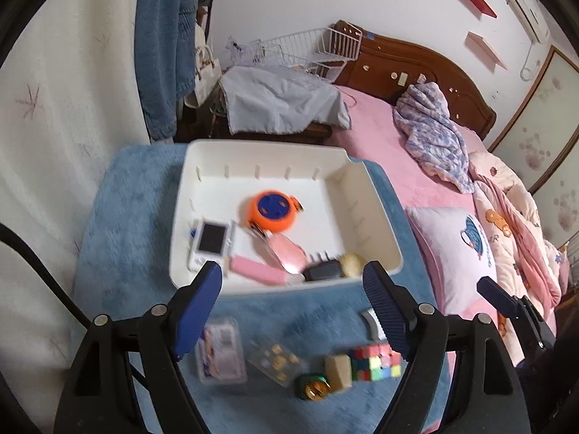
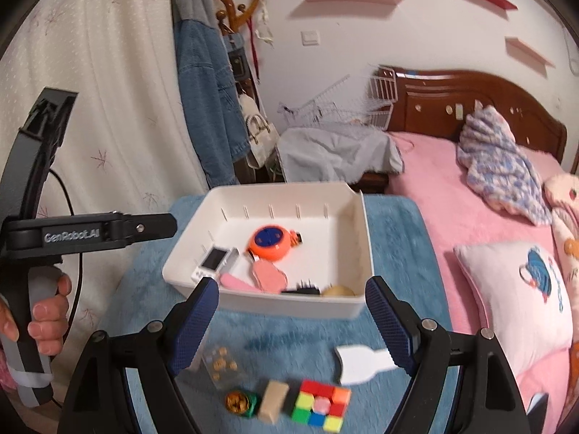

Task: Organize rigid objects
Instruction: 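Withdraw both tools from the tray toward the cube and jar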

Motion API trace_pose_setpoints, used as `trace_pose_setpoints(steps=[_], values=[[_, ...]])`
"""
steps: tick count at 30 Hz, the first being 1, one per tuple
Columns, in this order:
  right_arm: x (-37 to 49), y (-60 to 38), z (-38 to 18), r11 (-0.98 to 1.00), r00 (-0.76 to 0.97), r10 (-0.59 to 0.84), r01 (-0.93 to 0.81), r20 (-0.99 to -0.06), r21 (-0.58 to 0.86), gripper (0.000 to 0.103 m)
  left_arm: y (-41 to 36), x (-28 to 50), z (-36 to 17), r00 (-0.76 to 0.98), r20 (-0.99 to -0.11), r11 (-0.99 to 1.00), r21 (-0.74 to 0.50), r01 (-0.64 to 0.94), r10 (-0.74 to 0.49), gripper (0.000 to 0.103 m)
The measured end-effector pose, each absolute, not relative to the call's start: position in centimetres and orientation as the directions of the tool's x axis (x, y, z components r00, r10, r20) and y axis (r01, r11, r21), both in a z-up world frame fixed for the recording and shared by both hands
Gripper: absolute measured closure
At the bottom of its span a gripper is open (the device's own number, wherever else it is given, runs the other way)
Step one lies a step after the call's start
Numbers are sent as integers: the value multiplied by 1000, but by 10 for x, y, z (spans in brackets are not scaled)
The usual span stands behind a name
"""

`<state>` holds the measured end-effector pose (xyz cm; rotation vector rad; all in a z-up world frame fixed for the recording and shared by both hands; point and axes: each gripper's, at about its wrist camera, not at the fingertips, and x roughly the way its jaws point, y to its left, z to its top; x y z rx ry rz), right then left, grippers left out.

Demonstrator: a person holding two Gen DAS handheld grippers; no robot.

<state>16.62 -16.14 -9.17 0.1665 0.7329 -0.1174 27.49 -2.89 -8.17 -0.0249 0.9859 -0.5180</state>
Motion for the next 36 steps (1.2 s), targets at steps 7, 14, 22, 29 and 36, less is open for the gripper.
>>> trace_pose_setpoints(steps=[7, 14, 22, 29, 36], values=[[138, -189, -110, 949, 696, -14, 236, -718, 211, 19, -53, 242, -103, 382, -828, 870, -232, 435, -412, 20], [117, -218, -133, 890, 651, 31, 328, -758, 318, 19, -66, 218, -125, 319, -871, 866, -205, 457, -375, 20], [109, -241, -160, 811, 599, 128, 396, -790, 432, 19, -77, 199, -153, 261, -916, 866, -153, 476, -305, 20], [112, -249, -185, 743, 544, 231, 436, -807, 508, 19, -83, 190, -178, 216, -947, 857, -103, 504, -240, 20], [122, -254, -216, 636, 492, 367, 486, -789, 599, 19, -90, 185, -202, 179, -968, 840, -54, 540, -177, 20]])
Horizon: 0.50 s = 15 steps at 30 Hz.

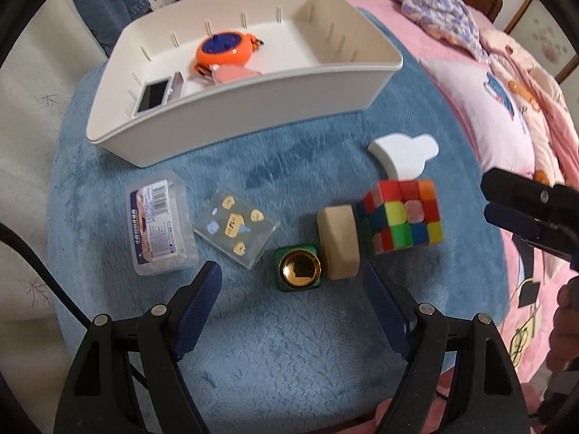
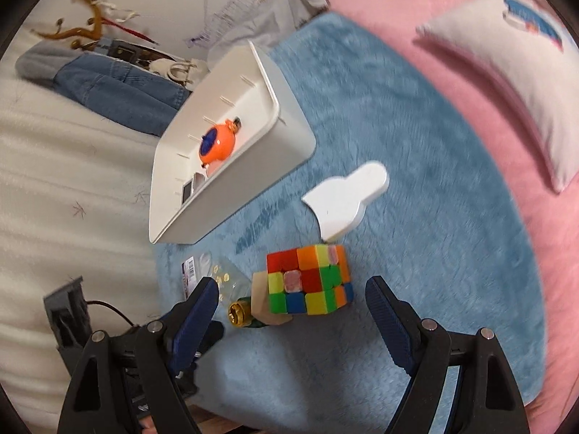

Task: Organize rigid objects
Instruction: 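Withdraw both tools from the tray toward the cube and jar, then grasp the Rubik's cube with right tool while left tool grasps the green-gold jar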

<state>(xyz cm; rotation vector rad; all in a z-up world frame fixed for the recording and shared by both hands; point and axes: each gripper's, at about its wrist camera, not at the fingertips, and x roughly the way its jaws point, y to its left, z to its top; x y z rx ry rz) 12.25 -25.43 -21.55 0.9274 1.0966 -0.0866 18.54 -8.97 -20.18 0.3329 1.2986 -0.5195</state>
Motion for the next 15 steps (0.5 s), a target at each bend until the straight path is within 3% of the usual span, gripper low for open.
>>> trace_pose_setpoints(steps=[15], values=[[143, -252, -269, 415, 395, 561, 626, -728, 660, 19, -110, 181, -246, 139, -988, 745, 43, 666, -68, 20]])
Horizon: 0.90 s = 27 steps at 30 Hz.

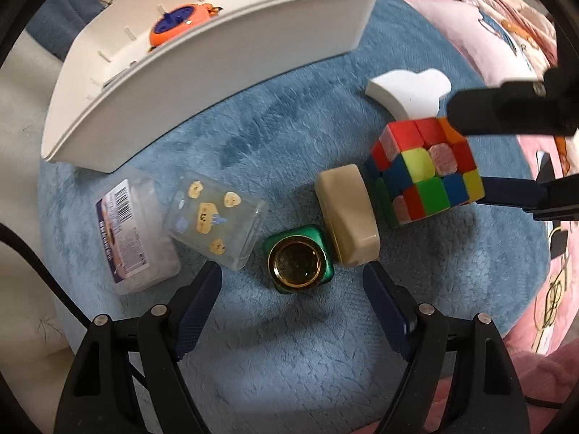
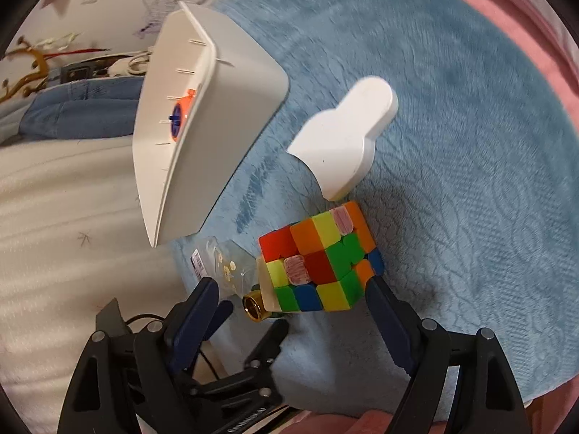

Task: Organize rigid objects
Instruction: 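Grasp the Rubik's cube with right tool while left tool grasps the green-gold jar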

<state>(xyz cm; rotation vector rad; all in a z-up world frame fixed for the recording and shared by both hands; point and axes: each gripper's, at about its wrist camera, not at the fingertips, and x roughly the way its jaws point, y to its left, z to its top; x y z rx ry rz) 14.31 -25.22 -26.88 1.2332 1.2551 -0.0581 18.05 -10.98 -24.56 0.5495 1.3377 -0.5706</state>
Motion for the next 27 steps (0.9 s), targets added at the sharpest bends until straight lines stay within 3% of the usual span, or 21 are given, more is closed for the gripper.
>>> trace_pose_setpoints(steps=[18, 24, 27], values=[[178, -242, -292, 487, 236, 531, 701, -814, 521, 19, -106, 194, -253, 91, -987, 727, -36, 686, -136, 21], [191, -232, -295, 553, 158, 506, 695, -848, 460, 19, -89, 202, -245, 99, -981, 744, -58, 666, -165, 29], [200, -224, -298, 561, 137, 491, 706, -860, 432, 20, -76, 203, -241, 88, -977, 749, -88, 656, -192, 39]])
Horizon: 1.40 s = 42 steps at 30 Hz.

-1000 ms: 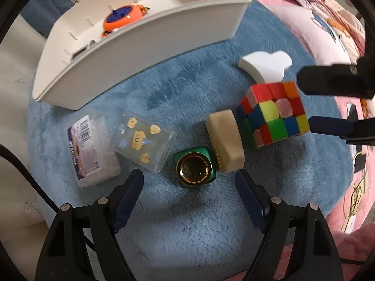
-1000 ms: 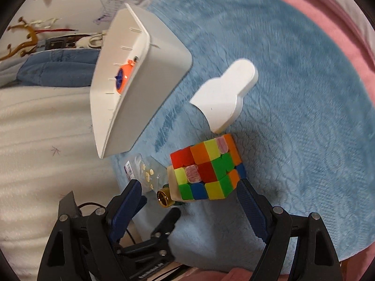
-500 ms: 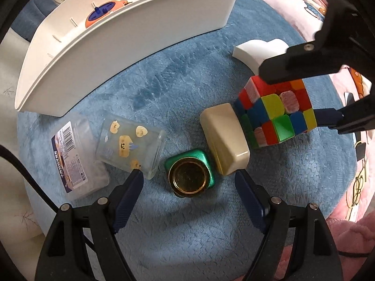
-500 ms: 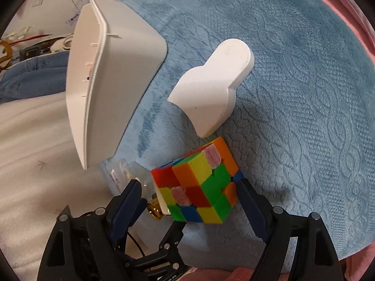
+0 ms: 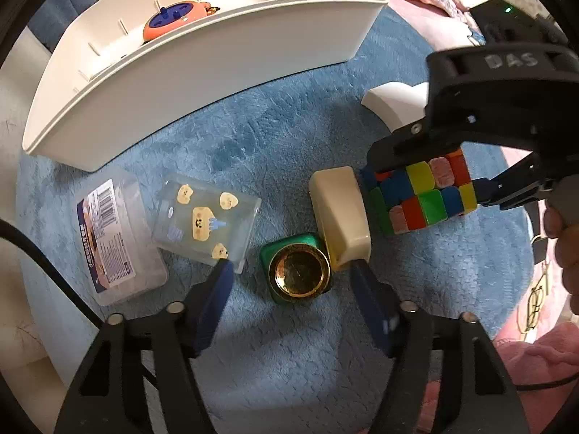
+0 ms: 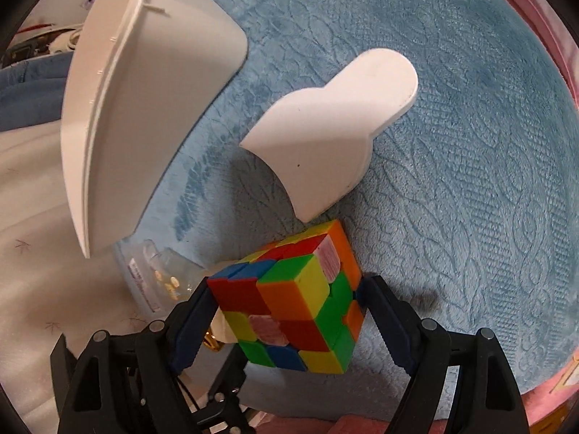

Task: Organize rigid objects
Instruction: 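Grasp the Rubik's cube with right tool while left tool grasps the green-gold jar, then carry cube and jar into the white tray and release both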

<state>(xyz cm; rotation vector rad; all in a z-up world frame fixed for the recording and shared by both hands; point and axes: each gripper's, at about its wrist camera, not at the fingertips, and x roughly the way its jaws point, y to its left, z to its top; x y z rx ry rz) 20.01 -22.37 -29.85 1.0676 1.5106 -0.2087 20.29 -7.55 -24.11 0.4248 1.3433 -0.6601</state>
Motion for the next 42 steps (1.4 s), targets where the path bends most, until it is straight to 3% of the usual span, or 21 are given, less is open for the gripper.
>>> trace_pose_setpoints(steps=[2, 5, 27, 42], values=[[201, -222, -298, 562, 136, 483, 710, -865, 425, 21, -67, 205, -240, 58, -974, 754, -133, 644, -221, 56], [197, -221, -298, 554, 150, 483, 711, -863, 434, 21, -58, 209, -244, 16, -971, 775, -182, 606, -240, 60], [138, -217, -275, 534, 227, 432, 715, -873, 451, 36, -19, 197, -239, 7, -932, 801, -308, 514, -363, 63], [130, -191, -238, 514, 274, 453, 697, -848, 500, 39, 25, 188, -175, 100, -895, 781, -319, 536, -434, 63]])
